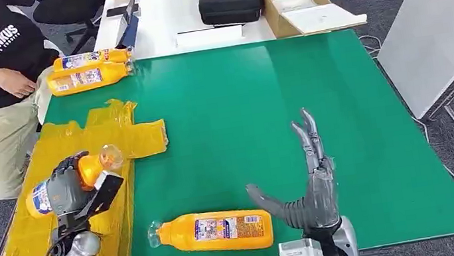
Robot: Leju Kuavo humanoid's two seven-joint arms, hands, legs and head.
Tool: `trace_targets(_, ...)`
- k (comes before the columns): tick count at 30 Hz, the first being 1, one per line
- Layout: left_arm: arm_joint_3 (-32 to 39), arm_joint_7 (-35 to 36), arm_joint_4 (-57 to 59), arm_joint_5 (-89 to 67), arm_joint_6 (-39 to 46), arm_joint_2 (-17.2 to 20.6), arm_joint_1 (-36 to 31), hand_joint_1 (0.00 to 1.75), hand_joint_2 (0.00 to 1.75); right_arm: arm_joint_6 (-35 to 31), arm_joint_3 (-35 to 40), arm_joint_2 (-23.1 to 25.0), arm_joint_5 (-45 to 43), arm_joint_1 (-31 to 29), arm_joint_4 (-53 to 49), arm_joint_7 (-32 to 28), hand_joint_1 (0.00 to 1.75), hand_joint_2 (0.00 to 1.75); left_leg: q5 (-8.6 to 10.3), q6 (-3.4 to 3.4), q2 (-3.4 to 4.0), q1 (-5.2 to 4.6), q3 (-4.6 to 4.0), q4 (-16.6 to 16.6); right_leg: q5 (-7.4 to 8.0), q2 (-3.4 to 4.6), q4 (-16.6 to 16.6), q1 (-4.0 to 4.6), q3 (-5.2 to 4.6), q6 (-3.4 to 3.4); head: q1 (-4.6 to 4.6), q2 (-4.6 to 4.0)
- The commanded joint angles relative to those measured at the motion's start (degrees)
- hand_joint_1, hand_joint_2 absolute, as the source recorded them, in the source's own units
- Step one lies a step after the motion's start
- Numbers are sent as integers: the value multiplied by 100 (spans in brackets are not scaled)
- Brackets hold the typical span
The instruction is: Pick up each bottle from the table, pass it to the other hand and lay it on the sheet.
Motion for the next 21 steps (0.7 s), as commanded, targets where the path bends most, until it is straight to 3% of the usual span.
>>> trace_targets(1, 316, 15, 1723, 107, -122, -33, -371, 175, 175, 39, 171, 17, -197, -440, 909, -36, 0, 175, -4, -15, 16, -2, 35, -14, 1, 13, -11, -1, 28, -9, -2, -2)
trace_targets(12, 468, -249, 1885, 435, -479, -151, -464, 175, 175, -44, 216, -56, -257, -330, 934, -31, 0, 175, -9, -33, 18, 9, 74, -19, 4, 13, -10, 0, 47, -18, -4, -2)
trace_targets(13, 519, -323, 1870, 545, -577, -172, -472, 129, 175, -53, 219, -58, -265, -338, 939, -21, 0, 175, -9, -40, 20, 12, 78, -21, 6, 13, -12, 3, 50, -24, -2, -2)
trace_targets(14, 537, -347, 1860, 585, -606, -184, -476, 0, 175, -56, 220, -59, -267, -341, 935, -17, 0, 175, -9, -29, 17, 9, 78, -15, 5, 11, -3, -2, 46, -32, -2, -2)
trace_targets(21, 728, -720, 1592, 1281, -1407, -282, -330, 0, 175, -90, 205, -85, -285, -259, 921, 22, 0, 175, -6, -39, 21, 16, 82, -18, 5, 8, -7, 2, 49, -43, -2, 0)
